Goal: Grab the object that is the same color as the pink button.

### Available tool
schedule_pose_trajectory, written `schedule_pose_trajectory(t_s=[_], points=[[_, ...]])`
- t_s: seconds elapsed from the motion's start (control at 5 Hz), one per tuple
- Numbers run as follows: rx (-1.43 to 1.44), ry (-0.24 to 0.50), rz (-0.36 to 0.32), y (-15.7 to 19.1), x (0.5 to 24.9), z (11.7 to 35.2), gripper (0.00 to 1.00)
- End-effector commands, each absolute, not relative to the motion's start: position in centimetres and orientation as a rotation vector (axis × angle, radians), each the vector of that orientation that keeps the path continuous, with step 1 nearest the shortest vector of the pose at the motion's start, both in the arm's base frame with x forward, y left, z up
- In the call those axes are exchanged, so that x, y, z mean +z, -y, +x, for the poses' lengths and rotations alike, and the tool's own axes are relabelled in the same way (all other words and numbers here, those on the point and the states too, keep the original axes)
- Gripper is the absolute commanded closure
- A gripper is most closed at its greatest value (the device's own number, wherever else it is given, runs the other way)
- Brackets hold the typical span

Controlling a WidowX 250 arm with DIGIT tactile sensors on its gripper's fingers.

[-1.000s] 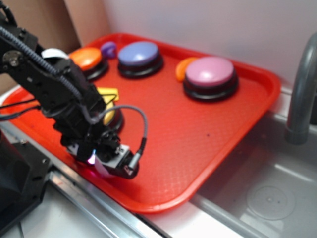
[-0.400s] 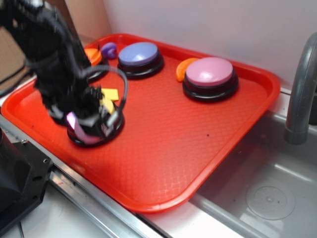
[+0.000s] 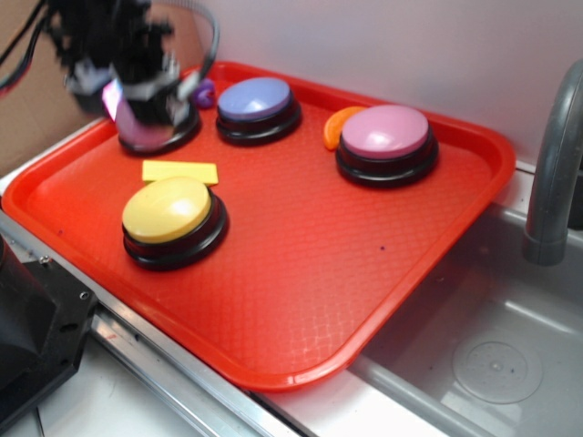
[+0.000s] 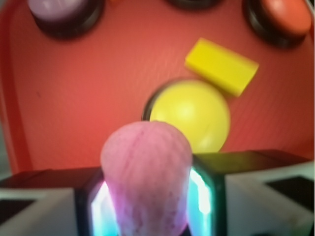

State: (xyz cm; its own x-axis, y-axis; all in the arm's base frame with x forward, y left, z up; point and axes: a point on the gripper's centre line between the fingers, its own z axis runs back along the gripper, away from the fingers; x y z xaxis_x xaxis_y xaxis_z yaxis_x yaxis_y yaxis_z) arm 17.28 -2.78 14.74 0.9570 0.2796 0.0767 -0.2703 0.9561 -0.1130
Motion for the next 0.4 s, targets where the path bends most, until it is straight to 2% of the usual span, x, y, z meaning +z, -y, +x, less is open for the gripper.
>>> schedule_pose_trajectory(t_s=[0.0,0.2], points=[[0.251,0.201,-0.09,1.04,20.15,20.73,1.0],[0.277,0.193,-0.082,0.96,19.93,20.47,1.0]])
